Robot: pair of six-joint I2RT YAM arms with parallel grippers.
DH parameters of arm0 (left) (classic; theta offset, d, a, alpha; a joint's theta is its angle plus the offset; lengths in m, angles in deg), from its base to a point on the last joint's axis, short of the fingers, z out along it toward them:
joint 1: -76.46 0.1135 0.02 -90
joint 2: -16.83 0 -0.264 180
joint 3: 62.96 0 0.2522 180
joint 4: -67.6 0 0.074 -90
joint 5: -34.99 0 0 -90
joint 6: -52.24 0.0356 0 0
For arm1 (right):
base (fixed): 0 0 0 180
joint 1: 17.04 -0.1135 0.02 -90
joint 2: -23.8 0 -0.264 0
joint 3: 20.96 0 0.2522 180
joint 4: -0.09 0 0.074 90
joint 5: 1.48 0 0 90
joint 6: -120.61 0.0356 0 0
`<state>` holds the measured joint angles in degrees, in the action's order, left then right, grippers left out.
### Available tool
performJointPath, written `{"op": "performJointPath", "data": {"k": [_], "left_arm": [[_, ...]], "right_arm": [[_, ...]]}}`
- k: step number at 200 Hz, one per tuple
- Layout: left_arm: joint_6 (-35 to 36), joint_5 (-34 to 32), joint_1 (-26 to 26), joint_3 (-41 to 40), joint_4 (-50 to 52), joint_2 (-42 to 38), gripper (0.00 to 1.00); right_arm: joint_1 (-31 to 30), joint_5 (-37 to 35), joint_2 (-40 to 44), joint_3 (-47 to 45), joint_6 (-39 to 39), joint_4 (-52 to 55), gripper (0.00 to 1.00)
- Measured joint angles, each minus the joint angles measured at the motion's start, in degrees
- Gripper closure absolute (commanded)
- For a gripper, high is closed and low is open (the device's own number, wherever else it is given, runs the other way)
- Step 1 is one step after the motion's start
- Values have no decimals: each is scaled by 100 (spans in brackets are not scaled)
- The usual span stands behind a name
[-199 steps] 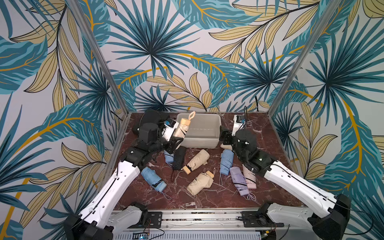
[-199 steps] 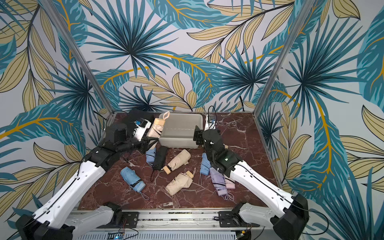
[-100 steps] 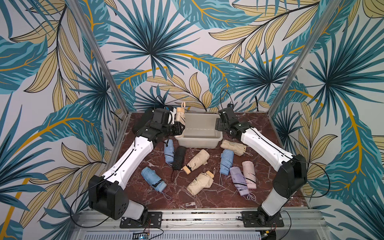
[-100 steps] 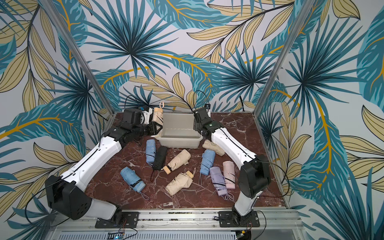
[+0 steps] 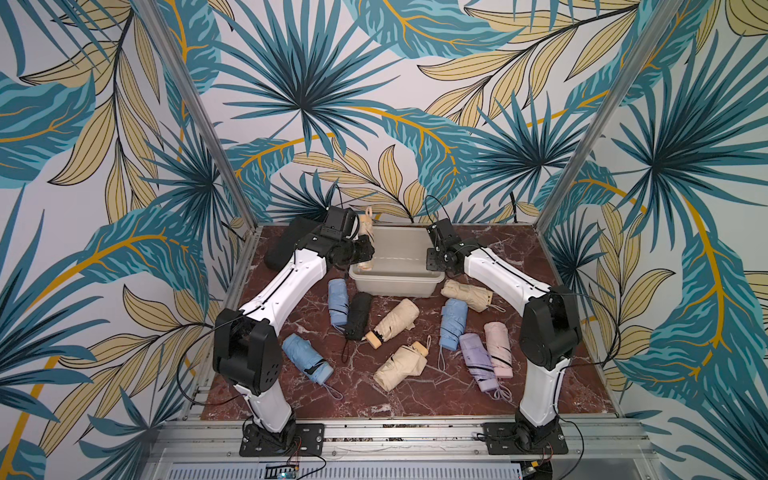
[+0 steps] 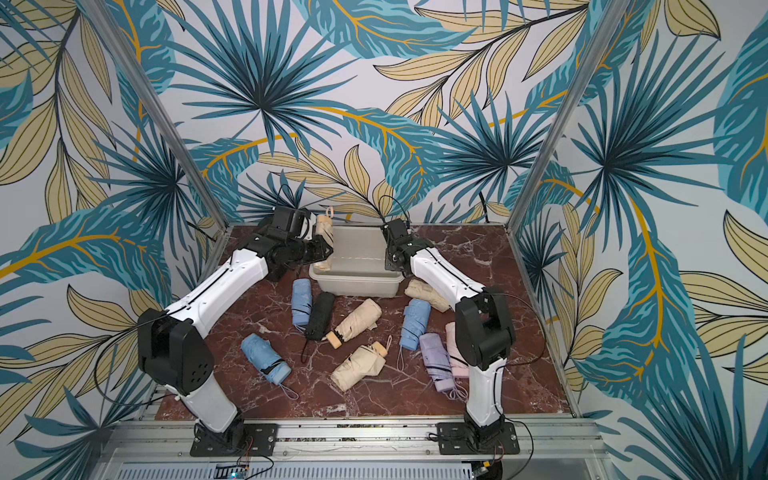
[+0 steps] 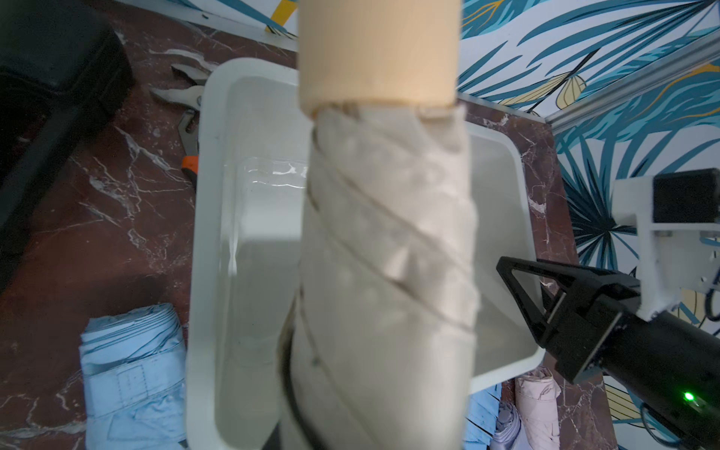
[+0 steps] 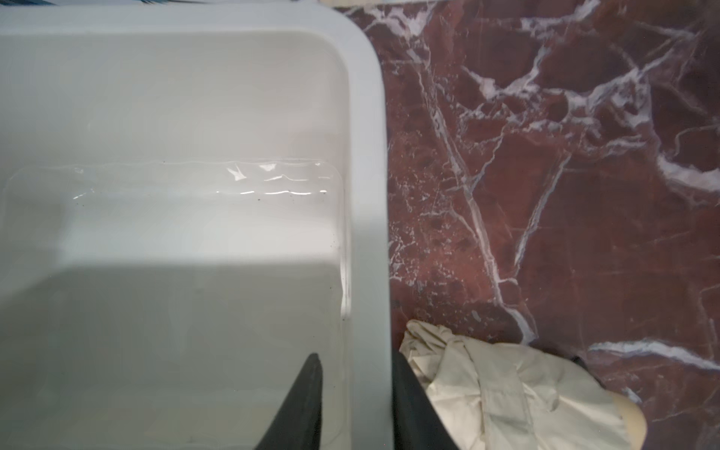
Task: Put the umbrella into the storage box
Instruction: Move the storage box to the center of the board.
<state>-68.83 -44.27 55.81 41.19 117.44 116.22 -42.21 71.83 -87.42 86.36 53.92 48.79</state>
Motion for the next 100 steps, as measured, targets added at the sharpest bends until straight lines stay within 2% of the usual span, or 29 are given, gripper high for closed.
{"op": "performJointPath", "data": {"k": [58,100], "left_arm": [[-243,-291,-306,0,295,136,100],[-127,-162,-476,76,592,374,99]], "right_arm": [[-17,435,769,-929,90,-48,87],[-164,544,1316,-1390,87,20,86]]}}
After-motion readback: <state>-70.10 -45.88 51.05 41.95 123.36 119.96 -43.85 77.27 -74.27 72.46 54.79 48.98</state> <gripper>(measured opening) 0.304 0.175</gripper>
